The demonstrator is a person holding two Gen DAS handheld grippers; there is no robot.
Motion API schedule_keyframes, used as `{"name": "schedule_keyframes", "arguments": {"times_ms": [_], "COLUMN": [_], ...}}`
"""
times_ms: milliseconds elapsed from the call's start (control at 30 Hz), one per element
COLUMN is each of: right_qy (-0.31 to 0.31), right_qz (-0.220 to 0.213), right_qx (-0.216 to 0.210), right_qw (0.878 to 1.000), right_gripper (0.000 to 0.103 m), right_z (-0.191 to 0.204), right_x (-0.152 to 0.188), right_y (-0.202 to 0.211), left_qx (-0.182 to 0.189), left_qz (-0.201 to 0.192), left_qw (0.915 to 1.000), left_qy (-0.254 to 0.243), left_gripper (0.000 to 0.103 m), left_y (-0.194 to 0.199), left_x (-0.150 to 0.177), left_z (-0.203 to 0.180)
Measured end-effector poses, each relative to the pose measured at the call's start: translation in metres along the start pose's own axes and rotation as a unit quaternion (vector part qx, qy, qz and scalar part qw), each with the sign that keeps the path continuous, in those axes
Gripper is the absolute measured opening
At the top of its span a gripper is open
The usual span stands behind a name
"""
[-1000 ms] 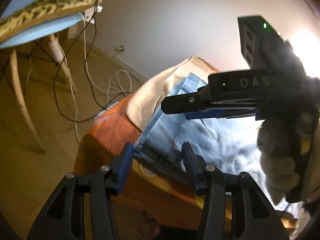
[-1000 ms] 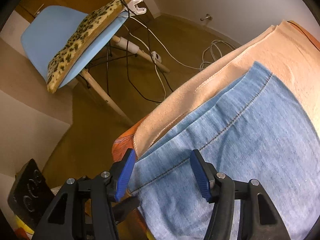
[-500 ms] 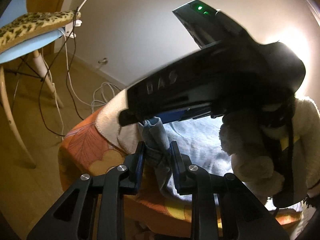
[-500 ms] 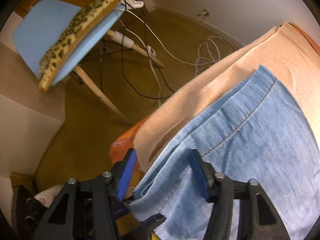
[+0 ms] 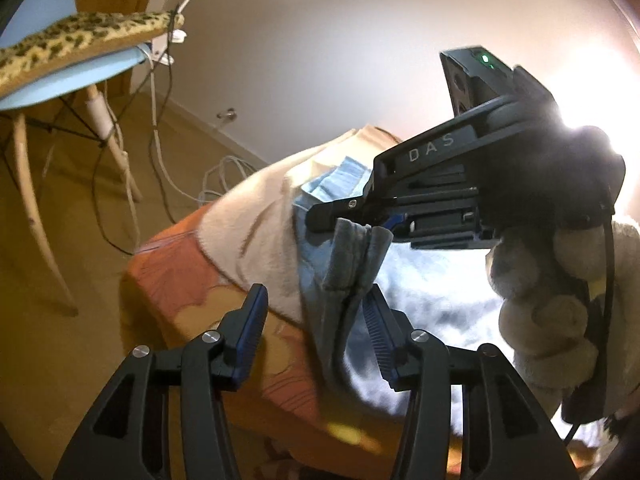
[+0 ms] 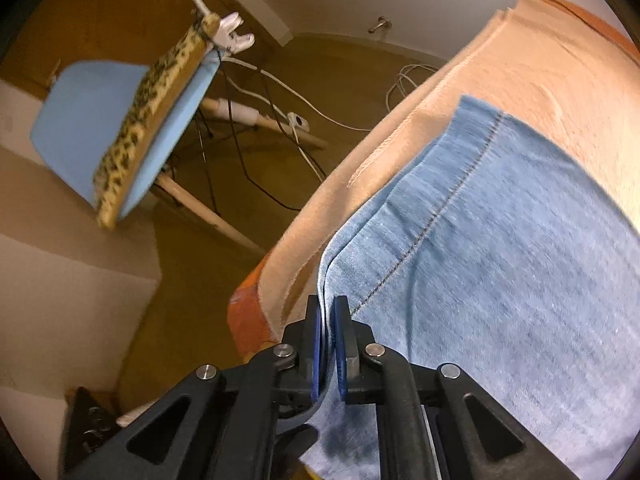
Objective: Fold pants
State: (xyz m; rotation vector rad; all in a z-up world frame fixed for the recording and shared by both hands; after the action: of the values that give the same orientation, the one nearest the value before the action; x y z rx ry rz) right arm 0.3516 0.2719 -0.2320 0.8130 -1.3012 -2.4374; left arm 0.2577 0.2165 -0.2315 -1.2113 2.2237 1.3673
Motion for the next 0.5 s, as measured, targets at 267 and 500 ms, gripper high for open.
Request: {"name": "schedule_keyframes", "arguments": {"times_ms": [267,500], "right_qy": [-0.011,0.003], "right_qz": [-0.007,0.015], "right_qx": [-0.015,0.028], "right_qw": [1.000,1.000], "right_gripper": [0.047,0.067], "right_z": [-0.008,-0.018], "right_x": [-0.003,-0.013], "right_y": [0.018,0.025], "left_qx": [0.025,0.055], "left_qz": [-0.012,-0.033], "left_qw": [0.9985,0.9941], "left_qy": [-0.048,-0.088], "left_gripper": [0.015,0.012], "left_y": [-0.008,0.007], "left_x": [0.001,0.001], "left_z": [-0.023,-0.050]}}
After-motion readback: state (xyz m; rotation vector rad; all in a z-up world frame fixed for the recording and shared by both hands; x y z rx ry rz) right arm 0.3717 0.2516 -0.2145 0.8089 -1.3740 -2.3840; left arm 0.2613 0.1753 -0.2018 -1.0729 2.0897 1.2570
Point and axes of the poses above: each gripper's, at about its wrist camera, not at the fingertips, and y roughly against the way its jaws point, z to its left, x to its underside, the point moved 10 cm from there along -y, roughly the way its jaws point, and after that the axes turned 9 degrees about y, right-handed, at the moved point
